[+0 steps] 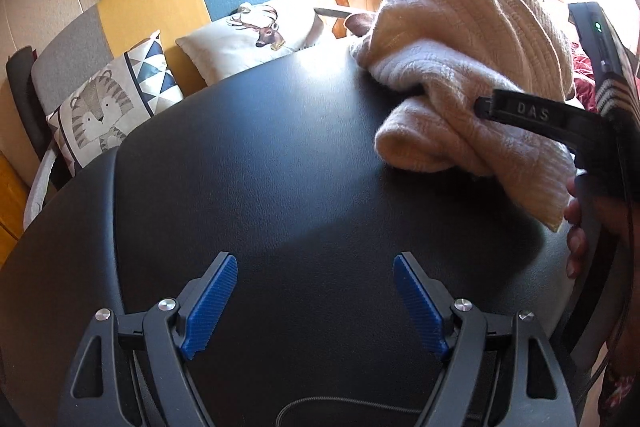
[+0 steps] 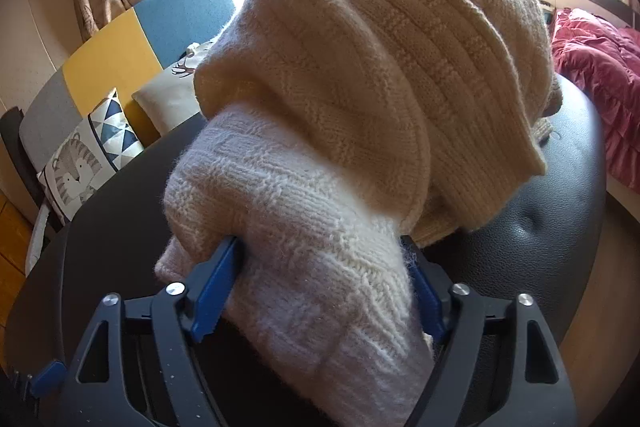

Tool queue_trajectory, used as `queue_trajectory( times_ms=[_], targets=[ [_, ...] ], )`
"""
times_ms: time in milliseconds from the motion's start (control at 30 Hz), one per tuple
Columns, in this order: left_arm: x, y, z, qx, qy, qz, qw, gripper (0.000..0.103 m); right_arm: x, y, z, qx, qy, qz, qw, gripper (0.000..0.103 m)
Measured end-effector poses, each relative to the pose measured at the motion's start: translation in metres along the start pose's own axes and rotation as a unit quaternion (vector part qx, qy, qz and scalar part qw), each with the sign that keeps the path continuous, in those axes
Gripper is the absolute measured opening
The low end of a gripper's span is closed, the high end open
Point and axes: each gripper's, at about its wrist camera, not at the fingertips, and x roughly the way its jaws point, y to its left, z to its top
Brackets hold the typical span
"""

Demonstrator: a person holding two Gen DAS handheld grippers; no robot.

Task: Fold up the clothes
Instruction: 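Close the right gripper on a sleeve of the cream sweater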

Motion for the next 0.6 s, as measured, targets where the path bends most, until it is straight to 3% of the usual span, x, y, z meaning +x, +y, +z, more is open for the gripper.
queue_trajectory(
  times_ms=[67,133,167,333,600],
  targets=[
    [0.002,0.0,-0.004,-0.001,0.005,0.002,1.0,0.082,-0.001,0.003,-0.001,-0.007,-0.004,0.005,1.0,0.059],
    [0.003,0.0,-0.006,-0.004,0.01,0.001,0.9999,0.082,-0.002,0.008,-0.003,-0.019,-0.01,0.006,1.0,0.038],
    [0.004,0.0,-0.006,-0.005,0.012,0.002,0.9999,0.082,-0.003,0.01,-0.003,-0.024,-0.012,0.008,1.0,0.035],
    [0.0,0.004,-0.006,-0.012,0.008,0.005,0.9999,0.082,-0.01,0.013,-0.002,-0.019,-0.016,0.025,0.999,0.027],
    [-0.005,0.021,-0.009,-0.035,0.005,0.017,0.9992,0.082,-0.033,0.038,-0.004,-0.02,-0.024,0.091,0.995,0.027]
  ],
)
